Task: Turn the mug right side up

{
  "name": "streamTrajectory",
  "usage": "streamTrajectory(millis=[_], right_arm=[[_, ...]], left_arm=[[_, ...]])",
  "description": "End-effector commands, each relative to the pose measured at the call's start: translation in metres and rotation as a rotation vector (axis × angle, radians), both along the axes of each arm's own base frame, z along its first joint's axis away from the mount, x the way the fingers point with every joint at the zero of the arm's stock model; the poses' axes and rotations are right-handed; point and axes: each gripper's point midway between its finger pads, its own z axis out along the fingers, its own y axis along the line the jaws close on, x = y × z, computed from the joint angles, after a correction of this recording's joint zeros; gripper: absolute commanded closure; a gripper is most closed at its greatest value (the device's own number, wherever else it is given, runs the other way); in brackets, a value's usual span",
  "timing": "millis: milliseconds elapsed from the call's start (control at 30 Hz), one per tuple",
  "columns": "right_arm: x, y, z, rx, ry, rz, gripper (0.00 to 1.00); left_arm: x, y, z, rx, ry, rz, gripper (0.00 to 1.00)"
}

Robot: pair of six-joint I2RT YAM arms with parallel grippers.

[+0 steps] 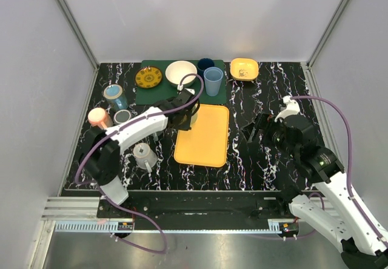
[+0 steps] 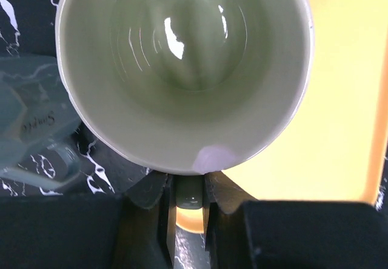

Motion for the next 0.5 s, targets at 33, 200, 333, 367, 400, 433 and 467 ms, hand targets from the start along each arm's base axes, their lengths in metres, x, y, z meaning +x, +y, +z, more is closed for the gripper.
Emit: streamTrajectory(millis=[33, 200, 333, 367, 400, 433, 467], right_arm=[[0.001, 0.001, -0.006, -0.008, -0.005, 0.006, 0.0], [-0.001, 0.004, -0.012, 0.001, 0.009, 0.017, 0.0], [-0.001, 0.003, -0.017, -0.011, 0.015, 0.019, 0.0], [-0.001, 0.003, -0.018, -0.016, 0.016, 0.02, 0.0], [-0.001, 0.003, -0.02, -0.019, 0.019, 0.02, 0.0], [0.0, 0.003, -0.022, -0.025, 0.021, 0.022, 0.0], [0.0, 0.003, -0.024, -0.029, 0.023, 0.02, 0.0]], left_arm=[[0.045, -0.006, 0.022, -0.008, -0.088, 0.007, 1.0], [0.062, -0.01, 0.006, 0.01, -0.062, 0.002, 1.0], [0.074, -0.019, 0.001, -0.009, -0.053, -0.008, 1.0], [0.075, -0.021, 0.002, -0.016, -0.056, -0.008, 1.0], [0.076, -0.023, 0.001, -0.024, -0.055, -0.009, 1.0], [0.078, -0.027, 0.002, -0.038, -0.055, -0.011, 1.0], [0.078, -0.028, 0.001, -0.042, -0.052, -0.014, 1.0]])
